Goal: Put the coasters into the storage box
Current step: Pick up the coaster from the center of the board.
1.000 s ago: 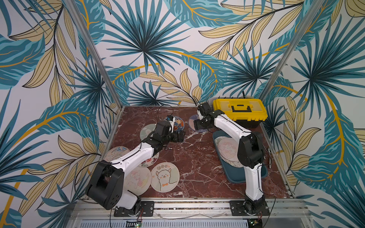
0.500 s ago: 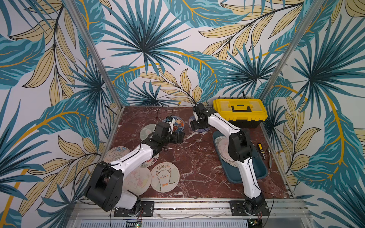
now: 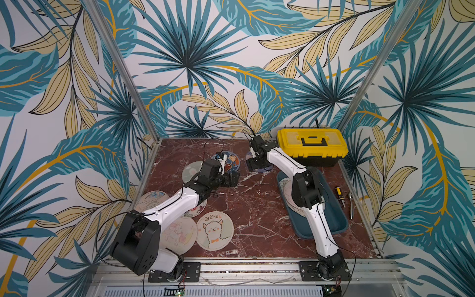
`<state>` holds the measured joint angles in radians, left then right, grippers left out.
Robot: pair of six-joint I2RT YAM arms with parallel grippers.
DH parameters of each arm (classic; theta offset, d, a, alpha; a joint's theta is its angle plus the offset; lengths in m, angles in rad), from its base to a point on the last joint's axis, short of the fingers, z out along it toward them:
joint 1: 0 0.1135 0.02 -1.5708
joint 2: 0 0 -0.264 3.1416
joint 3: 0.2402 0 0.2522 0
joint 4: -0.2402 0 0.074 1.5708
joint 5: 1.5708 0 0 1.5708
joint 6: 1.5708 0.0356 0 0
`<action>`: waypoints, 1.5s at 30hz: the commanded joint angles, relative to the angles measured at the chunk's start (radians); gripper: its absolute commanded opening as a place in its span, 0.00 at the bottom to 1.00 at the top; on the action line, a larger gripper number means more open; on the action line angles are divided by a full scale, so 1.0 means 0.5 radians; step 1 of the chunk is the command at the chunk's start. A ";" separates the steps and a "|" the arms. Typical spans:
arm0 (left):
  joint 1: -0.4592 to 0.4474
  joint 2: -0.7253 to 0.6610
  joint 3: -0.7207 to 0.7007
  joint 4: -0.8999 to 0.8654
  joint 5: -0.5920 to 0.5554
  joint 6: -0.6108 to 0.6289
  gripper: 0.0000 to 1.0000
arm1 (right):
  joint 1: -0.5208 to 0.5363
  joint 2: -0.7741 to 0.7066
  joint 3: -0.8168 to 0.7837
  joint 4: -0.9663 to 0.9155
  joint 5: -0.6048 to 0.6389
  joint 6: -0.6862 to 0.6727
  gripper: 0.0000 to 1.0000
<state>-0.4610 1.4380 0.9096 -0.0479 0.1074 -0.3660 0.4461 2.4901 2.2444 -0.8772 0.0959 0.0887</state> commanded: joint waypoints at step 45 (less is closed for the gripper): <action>0.078 -0.088 -0.089 0.029 -0.007 -0.069 1.00 | -0.089 0.331 0.222 -0.231 -0.199 0.146 0.05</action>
<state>-0.4282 1.4193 0.8921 -0.0471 0.1081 -0.3931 0.3927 2.5916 2.3844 -0.9474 0.0166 0.1581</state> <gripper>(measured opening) 0.999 0.059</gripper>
